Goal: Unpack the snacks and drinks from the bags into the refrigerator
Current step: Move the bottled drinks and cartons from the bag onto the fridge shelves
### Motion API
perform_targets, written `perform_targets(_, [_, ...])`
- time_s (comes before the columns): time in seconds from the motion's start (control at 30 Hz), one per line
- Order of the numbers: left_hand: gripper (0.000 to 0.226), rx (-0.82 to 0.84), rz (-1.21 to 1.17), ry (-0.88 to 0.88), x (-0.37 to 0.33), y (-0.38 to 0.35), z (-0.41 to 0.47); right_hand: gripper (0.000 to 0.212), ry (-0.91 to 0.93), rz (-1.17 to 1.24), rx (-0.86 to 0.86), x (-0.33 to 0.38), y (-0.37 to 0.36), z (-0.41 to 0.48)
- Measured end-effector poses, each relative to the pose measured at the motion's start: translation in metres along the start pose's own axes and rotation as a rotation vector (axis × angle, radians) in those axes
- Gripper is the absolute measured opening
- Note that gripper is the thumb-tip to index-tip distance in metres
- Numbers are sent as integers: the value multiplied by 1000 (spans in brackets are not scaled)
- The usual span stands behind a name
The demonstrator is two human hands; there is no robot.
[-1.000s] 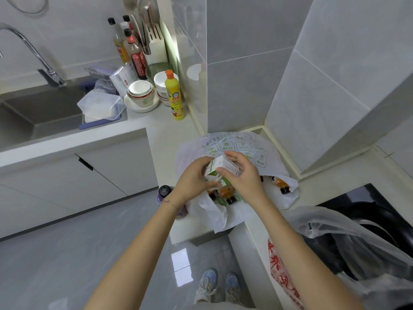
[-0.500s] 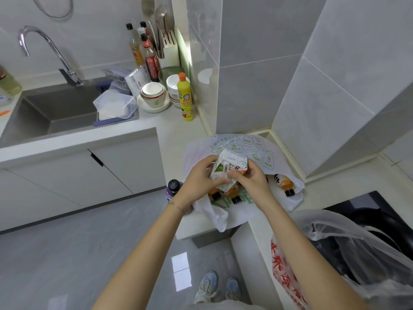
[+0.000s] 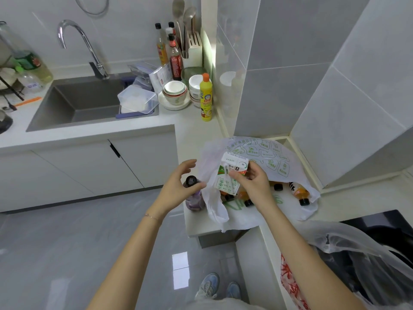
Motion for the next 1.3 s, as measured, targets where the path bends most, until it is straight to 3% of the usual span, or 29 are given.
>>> perform_targets(0.1, [72, 19, -69, 64, 26, -6, -5, 29, 2, -11, 4, 1, -4, 0])
perform_targets(0.27, [65, 16, -115, 131, 59, -22, -8, 29, -3, -3, -5, 1, -6, -3])
perform_targets(0.8, [64, 36, -25, 65, 50, -8, -6, 26, 34, 49, -63, 16, -24, -5])
perform_targets(1.07, [62, -153, -203, 39, 12, 29, -58, 26, 119, 20, 12, 35, -40, -28])
perform_targets(1.3, [55, -458, -369, 31, 7, 56, -168, 14, 141, 133, 248, 58, -86, -67])
Point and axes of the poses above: each hand's wrist, its own z-axis towards the middle knuckle, its own y-axis out of the back of the hand, x = y × z, the point moved 7 cm from there along z, towards the middle knuckle, and after that the axes turned 8 degrees about y, right-handed, at the moved point
